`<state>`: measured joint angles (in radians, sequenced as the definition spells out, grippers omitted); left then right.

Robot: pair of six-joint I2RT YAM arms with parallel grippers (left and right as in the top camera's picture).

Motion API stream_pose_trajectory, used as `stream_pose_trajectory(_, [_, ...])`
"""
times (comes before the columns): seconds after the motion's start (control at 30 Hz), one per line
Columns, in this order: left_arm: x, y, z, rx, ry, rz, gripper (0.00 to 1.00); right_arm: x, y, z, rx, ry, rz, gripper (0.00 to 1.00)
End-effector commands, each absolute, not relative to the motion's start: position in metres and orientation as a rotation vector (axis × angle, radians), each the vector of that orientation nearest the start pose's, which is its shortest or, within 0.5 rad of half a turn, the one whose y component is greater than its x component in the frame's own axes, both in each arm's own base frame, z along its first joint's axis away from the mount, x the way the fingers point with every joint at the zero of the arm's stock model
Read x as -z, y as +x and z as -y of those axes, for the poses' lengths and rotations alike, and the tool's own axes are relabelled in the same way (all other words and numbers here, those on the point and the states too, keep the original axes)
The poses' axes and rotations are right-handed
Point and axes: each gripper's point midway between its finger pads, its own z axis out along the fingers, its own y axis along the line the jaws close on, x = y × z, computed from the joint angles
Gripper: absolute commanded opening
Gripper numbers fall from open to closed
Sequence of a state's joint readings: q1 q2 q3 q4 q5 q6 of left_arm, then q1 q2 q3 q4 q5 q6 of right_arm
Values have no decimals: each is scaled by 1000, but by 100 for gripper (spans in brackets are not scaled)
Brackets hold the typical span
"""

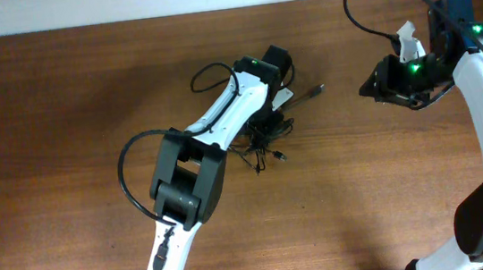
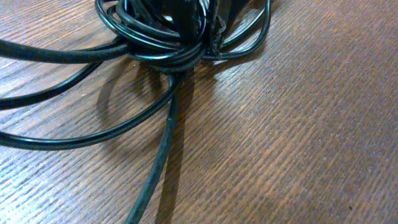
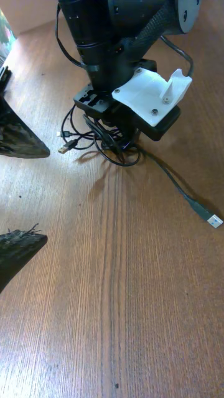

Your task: Untangle cables

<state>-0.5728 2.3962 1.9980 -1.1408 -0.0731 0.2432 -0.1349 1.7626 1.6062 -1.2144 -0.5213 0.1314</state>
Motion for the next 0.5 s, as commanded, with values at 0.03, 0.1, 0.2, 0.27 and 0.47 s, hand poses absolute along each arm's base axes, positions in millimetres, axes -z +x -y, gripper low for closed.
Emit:
stream_pose_trajectory(0.03, [21, 390, 237, 35, 1103, -3026, 0, -181, 373, -38, -761, 282, -2820, 39])
stream_pose_trajectory(0.1, [-9, 393, 252, 320, 1036, -3041, 0, -187, 376, -47, -843, 261, -2787, 39])
stream_pose_trajectory(0.2, [-121, 417, 282, 839, 908, -2849, 0, -207, 388, -86, -1030, 123, -2675, 39])
stream_pose_trajectory(0.27, [-154, 417, 285, 836, 922, -2786, 0, -216, 395, -106, -1047, 86, -2642, 39])
stream_pose_trajectory(0.47, [-180, 417, 291, 863, 933, -2717, 0, -269, 432, -139, -1069, 37, -2444, 39])
